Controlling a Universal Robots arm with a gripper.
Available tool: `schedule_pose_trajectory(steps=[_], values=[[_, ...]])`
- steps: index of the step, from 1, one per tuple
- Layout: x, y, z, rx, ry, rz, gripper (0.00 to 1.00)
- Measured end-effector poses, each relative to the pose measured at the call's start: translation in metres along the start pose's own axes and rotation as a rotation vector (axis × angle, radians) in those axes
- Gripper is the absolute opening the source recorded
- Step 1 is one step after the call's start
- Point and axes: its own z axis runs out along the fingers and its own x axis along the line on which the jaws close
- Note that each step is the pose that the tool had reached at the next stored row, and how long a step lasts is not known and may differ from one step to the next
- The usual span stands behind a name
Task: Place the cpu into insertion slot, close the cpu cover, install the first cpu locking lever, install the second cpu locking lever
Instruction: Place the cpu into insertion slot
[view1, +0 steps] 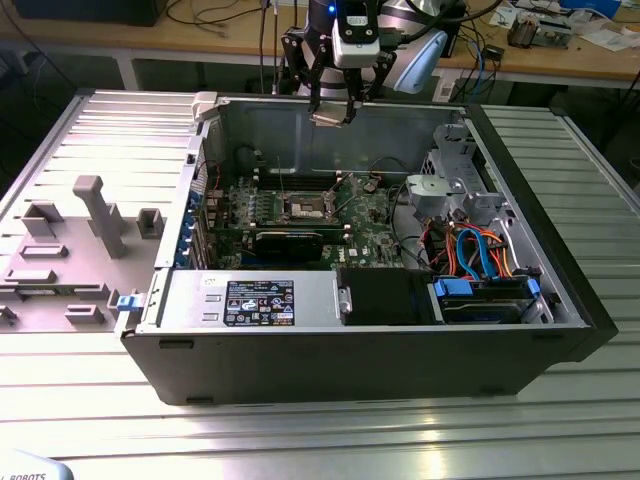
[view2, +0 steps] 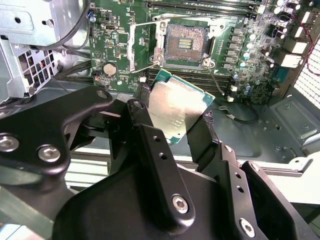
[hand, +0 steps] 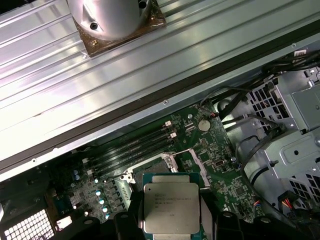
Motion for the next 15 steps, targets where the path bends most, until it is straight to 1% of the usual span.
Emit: schedule_pose_trajectory(steps=[6, 9, 15], values=[[0.0000, 0.0000, 0.0001, -0.0001, -0.0007, 0.008, 0.54], [0.0000, 0.0000, 0.0002, -0.0003, -0.0017, 0.019, 0.54], [0.0000, 0.0000, 0.0002, -0.0003, -0.0018, 0.020, 0.54]])
